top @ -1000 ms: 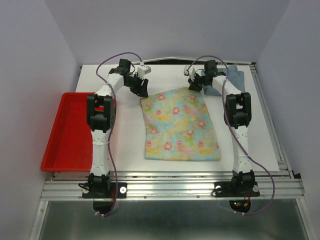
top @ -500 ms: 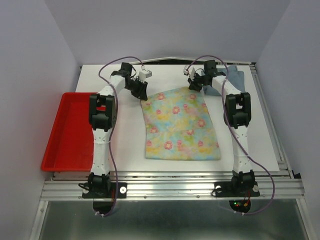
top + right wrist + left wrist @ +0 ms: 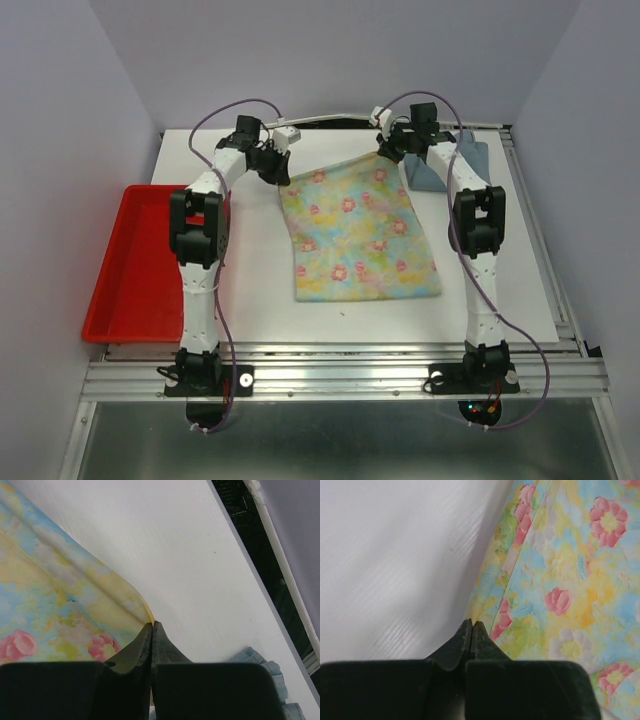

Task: Fold and stack the skirts
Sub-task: Fold the skirt

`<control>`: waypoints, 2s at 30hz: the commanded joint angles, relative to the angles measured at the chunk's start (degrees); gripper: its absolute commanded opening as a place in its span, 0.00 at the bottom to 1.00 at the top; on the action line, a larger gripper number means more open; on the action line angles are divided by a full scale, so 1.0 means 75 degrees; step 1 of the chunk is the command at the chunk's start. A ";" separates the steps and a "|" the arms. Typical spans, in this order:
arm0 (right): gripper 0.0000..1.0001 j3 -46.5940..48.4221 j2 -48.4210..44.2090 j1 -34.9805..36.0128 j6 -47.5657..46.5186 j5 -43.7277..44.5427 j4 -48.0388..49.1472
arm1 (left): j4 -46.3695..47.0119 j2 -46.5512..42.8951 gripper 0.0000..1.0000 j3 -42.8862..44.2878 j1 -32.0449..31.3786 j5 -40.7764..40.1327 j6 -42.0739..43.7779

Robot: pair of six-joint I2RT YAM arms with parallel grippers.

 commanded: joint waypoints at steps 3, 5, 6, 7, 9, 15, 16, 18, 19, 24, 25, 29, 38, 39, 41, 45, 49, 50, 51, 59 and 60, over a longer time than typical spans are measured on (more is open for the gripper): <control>0.01 -0.0690 -0.1661 -0.0030 0.0023 -0.0083 0.0432 | 0.0529 -0.2061 0.00 -0.1009 0.0112 -0.0570 0.0340; 0.01 -0.1007 -0.1967 -0.0030 -0.0106 -0.0130 0.0245 | 0.0588 -0.2332 0.00 -0.1244 0.0089 -0.0605 0.0340; 0.01 -0.1298 -0.2131 -0.0030 -0.0188 -0.0154 0.0139 | 0.0565 -0.2577 0.00 -0.1431 0.0088 -0.0605 0.0386; 0.01 -0.1417 -0.2423 -0.0030 -0.0270 -0.0189 -0.0105 | 0.0506 -0.2707 0.00 -0.1525 0.0077 -0.0559 0.0422; 0.01 -0.1640 -0.2729 -0.0030 -0.0376 -0.0212 -0.0341 | 0.0424 -0.2976 0.00 -0.1922 0.0042 -0.0547 0.0550; 0.01 -0.3092 -0.4205 -0.0030 -0.1183 -0.0283 -0.1290 | 0.0179 -0.4288 0.00 -0.3470 -0.0157 -0.0629 0.1159; 0.01 -0.3349 -0.4393 -0.0030 -0.1359 -0.0283 -0.1396 | 0.0131 -0.4406 0.00 -0.3669 -0.0204 -0.0652 0.1230; 0.01 -0.4181 -0.4873 0.0040 -0.1618 -0.0201 -0.1759 | 0.0073 -0.4629 0.00 -0.4348 -0.0333 -0.0664 0.1394; 0.01 -0.4486 -0.5038 0.0121 -0.1688 -0.0178 -0.1783 | 0.0061 -0.4839 0.00 -0.4571 -0.0403 -0.0676 0.1487; 0.01 -0.6488 -0.5893 0.0192 -0.1736 0.0045 -0.1608 | 0.0388 -0.5379 0.00 -0.6128 -0.0825 -0.0992 0.1699; 0.01 -0.6690 -0.6057 0.0192 -0.1736 0.0080 -0.1573 | 0.0435 -0.5403 0.00 -0.6259 -0.0988 -0.1062 0.1688; 0.01 -0.7417 -0.6153 0.0262 -0.1514 0.0197 -0.1386 | 0.0529 -0.5100 0.00 -0.6659 -0.1282 -0.1167 0.1430; 0.01 -0.6835 -0.5555 0.0263 -0.0740 0.0397 -0.1267 | 0.0495 -0.4442 0.00 -0.5934 -0.1306 -0.1121 0.0762; 0.01 -0.6705 -0.5508 0.0263 -0.0705 0.0397 -0.1338 | 0.0401 -0.4466 0.00 -0.5643 -0.1295 -0.1098 0.0750; 0.01 -0.6331 -0.5508 0.0263 -0.0670 0.0362 -0.1513 | 0.0121 -0.4571 0.00 -0.5395 -0.1294 -0.1051 0.0796; 0.01 -0.5896 -0.5683 0.0263 -0.0634 0.0303 -0.2028 | -0.0430 -0.4957 0.00 -0.4879 -0.1294 -0.1016 0.0879; 0.01 -0.6129 -0.6268 0.0263 -0.0822 0.0338 -0.2287 | -0.0829 -0.5543 0.00 -0.4889 -0.1306 -0.0957 0.1007; 0.01 -0.6187 -0.6536 0.0263 -0.0868 0.0350 -0.2369 | -0.0969 -0.5637 0.00 -0.4924 -0.1318 -0.0957 0.1066; 0.01 -0.6258 -0.6655 0.0263 -0.0950 0.0350 -0.2427 | -0.1040 -0.5730 0.00 -0.5064 -0.1329 -0.0980 0.1124; 0.01 -0.7543 -0.7734 0.0263 -0.1396 0.0432 -0.2827 | -0.1265 -0.6762 0.00 -0.6271 -0.1809 -0.1131 0.1571; 0.01 -0.7756 -0.7816 0.0263 -0.1408 0.0444 -0.2803 | -0.1217 -0.6763 0.00 -0.6412 -0.1891 -0.1179 0.1559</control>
